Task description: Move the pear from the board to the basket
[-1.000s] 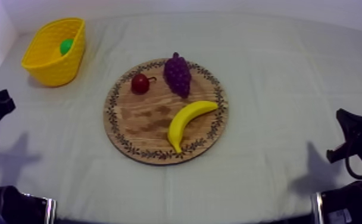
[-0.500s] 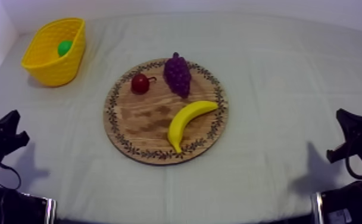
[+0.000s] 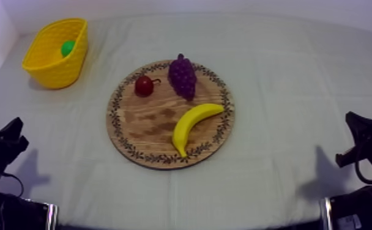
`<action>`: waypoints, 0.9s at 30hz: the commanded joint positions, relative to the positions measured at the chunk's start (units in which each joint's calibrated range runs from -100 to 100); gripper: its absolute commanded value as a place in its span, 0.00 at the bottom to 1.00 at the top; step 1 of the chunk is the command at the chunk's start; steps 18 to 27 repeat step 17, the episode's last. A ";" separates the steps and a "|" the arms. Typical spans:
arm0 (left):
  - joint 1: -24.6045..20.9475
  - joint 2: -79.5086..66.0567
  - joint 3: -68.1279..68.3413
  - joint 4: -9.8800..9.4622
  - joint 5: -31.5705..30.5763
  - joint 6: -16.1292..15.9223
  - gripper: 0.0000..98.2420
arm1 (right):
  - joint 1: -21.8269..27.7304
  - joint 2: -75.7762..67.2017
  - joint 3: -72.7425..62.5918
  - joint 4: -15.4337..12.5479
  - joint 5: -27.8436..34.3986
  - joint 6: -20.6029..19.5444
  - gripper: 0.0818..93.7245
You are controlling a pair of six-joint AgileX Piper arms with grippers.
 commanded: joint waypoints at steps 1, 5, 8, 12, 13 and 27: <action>0.01 -0.06 0.04 -0.04 -0.02 2.39 0.00 | 0.01 -0.03 -0.02 0.00 -0.01 0.03 0.00; 0.02 -0.07 0.07 -0.04 0.01 2.74 0.00 | 0.01 -0.03 -0.02 0.00 -0.01 0.03 0.00; 0.02 -0.07 0.08 -0.04 0.02 2.71 0.00 | 0.01 -0.03 -0.02 0.00 -0.01 0.03 0.00; 0.02 -0.07 0.08 -0.04 0.02 2.67 0.00 | 0.01 -0.03 -0.02 0.00 -0.01 0.03 0.00; 0.02 -0.07 0.08 -0.04 0.02 2.67 0.00 | 0.01 -0.03 -0.02 0.00 -0.01 0.03 0.00; 0.02 -0.07 0.08 -0.04 0.02 2.59 0.00 | 0.01 -0.03 -0.02 0.00 -0.01 -0.02 0.00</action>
